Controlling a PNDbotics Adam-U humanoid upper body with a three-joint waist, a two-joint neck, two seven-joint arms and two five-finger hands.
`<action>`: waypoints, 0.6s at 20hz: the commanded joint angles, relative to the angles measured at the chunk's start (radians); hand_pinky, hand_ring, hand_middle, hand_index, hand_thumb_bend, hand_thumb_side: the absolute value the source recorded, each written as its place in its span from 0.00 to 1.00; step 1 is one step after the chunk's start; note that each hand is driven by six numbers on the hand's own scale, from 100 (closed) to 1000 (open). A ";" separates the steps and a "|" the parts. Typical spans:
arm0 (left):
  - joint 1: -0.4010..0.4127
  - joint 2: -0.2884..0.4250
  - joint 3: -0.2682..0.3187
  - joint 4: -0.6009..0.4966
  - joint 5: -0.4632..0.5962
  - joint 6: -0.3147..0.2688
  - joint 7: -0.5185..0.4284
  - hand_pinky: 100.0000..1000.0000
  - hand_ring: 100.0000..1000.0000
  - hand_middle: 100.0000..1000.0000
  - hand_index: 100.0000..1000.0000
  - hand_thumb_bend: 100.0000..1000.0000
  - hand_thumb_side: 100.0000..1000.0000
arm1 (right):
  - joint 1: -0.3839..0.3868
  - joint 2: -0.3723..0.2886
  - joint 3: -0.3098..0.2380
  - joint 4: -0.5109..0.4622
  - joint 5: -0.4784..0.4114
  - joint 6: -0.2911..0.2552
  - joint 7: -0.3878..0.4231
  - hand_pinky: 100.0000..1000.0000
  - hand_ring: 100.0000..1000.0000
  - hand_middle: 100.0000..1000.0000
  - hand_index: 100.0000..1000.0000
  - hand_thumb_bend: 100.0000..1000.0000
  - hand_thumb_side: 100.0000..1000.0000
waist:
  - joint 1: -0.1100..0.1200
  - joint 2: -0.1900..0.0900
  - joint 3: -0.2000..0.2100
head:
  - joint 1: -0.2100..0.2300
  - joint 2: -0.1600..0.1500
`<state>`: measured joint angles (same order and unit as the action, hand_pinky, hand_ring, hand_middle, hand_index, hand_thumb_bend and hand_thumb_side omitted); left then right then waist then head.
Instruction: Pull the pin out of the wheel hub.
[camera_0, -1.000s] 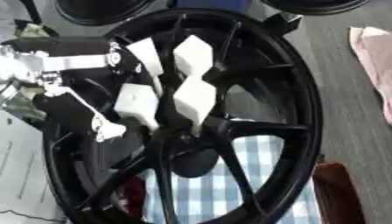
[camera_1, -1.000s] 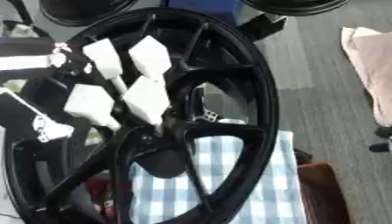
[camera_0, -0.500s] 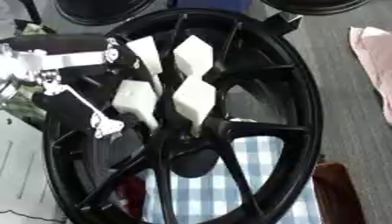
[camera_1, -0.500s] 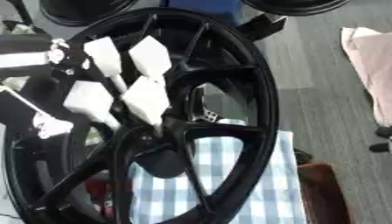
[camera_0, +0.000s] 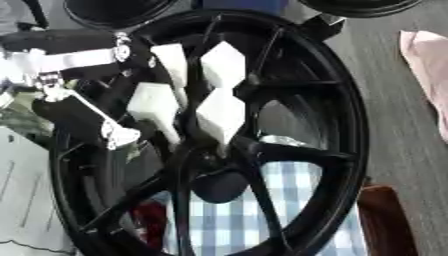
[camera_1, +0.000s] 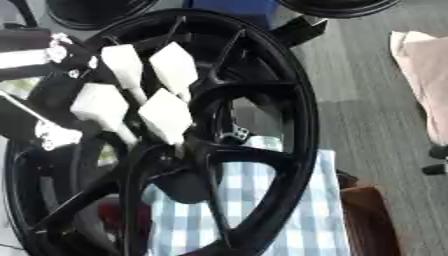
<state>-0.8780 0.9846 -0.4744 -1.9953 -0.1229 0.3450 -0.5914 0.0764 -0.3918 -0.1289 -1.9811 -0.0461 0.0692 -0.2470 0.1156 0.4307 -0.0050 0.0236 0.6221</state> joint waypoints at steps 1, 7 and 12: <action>-0.009 0.034 0.034 -0.005 -0.006 -0.016 -0.004 0.52 0.15 0.10 0.34 0.00 0.02 | 0.002 -0.014 -0.006 -0.019 0.001 -0.003 -0.003 0.78 0.52 0.65 0.57 0.00 0.68 | 0.000 -0.147 0.002 | -0.003 -0.010; -0.003 0.043 0.053 -0.005 0.009 -0.029 -0.016 0.53 0.11 0.02 0.30 0.00 0.03 | 0.001 -0.016 -0.006 -0.019 0.000 -0.002 -0.007 0.78 0.52 0.65 0.57 0.00 0.68 | 0.002 -0.148 0.004 | -0.005 -0.009; 0.001 0.055 0.085 -0.005 0.040 -0.028 -0.024 0.53 0.10 0.01 0.30 0.00 0.03 | 0.001 -0.018 -0.008 -0.019 0.000 -0.001 -0.011 0.78 0.52 0.65 0.57 0.00 0.68 | 0.003 -0.149 0.006 | -0.010 -0.008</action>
<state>-0.8695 1.0002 -0.4174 -1.9953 -0.0945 0.3183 -0.6121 0.0771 -0.3919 -0.1293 -1.9811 -0.0461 0.0685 -0.2540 0.1156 0.4307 0.0005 0.0154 0.6221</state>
